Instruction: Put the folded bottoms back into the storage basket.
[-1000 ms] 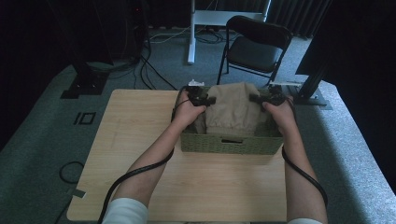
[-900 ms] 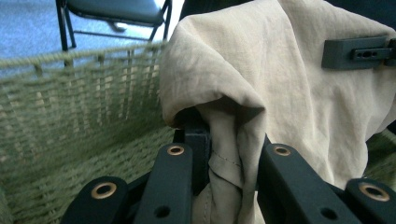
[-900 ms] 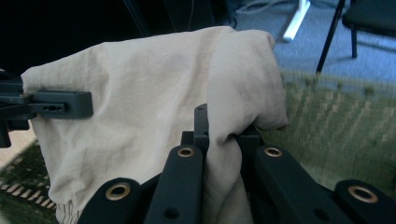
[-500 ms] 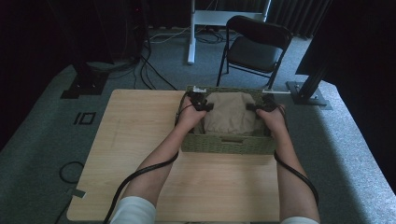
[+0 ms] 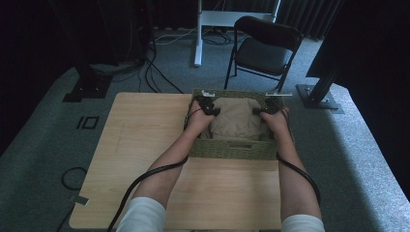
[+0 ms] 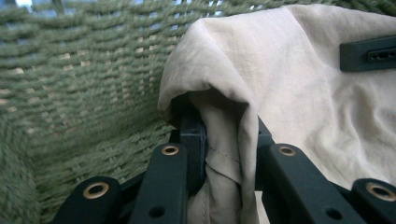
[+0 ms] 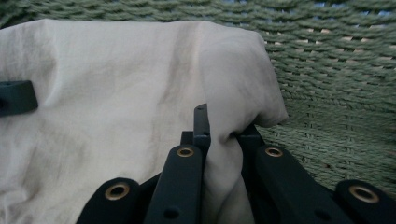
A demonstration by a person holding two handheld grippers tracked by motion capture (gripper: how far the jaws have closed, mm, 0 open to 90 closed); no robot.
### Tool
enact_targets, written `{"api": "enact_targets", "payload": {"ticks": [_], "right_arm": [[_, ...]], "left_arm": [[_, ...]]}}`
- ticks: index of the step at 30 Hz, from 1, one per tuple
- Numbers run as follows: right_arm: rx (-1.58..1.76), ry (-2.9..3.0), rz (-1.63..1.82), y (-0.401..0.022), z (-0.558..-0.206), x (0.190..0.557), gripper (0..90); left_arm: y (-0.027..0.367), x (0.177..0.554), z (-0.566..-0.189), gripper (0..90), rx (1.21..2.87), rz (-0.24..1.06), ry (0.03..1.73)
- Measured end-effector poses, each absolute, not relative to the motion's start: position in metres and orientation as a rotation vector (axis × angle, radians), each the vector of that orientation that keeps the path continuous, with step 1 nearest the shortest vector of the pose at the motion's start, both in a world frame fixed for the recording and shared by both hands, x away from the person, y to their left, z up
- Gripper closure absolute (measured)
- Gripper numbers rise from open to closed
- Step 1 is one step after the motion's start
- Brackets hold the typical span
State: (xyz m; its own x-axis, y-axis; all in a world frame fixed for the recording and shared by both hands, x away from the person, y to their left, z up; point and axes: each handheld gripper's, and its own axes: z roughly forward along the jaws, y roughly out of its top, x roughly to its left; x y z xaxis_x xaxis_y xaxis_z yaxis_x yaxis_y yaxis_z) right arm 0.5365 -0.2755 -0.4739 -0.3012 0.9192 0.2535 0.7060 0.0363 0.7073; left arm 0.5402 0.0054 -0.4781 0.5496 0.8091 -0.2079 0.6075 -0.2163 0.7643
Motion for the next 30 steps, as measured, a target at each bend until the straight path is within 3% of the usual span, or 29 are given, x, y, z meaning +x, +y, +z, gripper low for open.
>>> {"api": "enact_targets", "payload": {"ticks": [4, 6, 10, 12, 19, 25, 30], "right_arm": [[1.699, 2.055, 1.081, -0.274, -0.482, 0.545, 83.6], [1.699, 2.062, 1.059, -0.274, -0.487, 0.548, 76.8], [1.701, 2.015, 1.016, -0.275, -0.493, 0.553, 53.4], [1.685, 1.993, 0.974, -0.277, -0.495, 0.554, 43.1], [1.663, 2.016, 0.994, -0.281, -0.491, 0.550, 21.8], [1.606, 2.000, 1.019, -0.279, -0.477, 0.547, 18.3], [1.531, 2.071, 1.048, -0.271, -0.470, 0.541, 14.4]], "left_arm": [[0.003, 0.546, -0.483, 77.6, 1.952, 0.283, 1.168], [0.002, 0.549, -0.487, 73.0, 1.973, 0.298, 1.178], [0.000, 0.553, -0.494, 40.9, 1.976, 0.350, 1.186], [0.001, 0.554, -0.496, 33.3, 1.989, 0.371, 1.190], [0.001, 0.551, -0.490, 27.8, 1.933, 0.410, 1.201], [0.001, 0.543, -0.475, 25.1, 1.992, 0.504, 1.110], [0.002, 0.537, -0.462, 25.0, 1.941, 0.457, 1.121]]}}
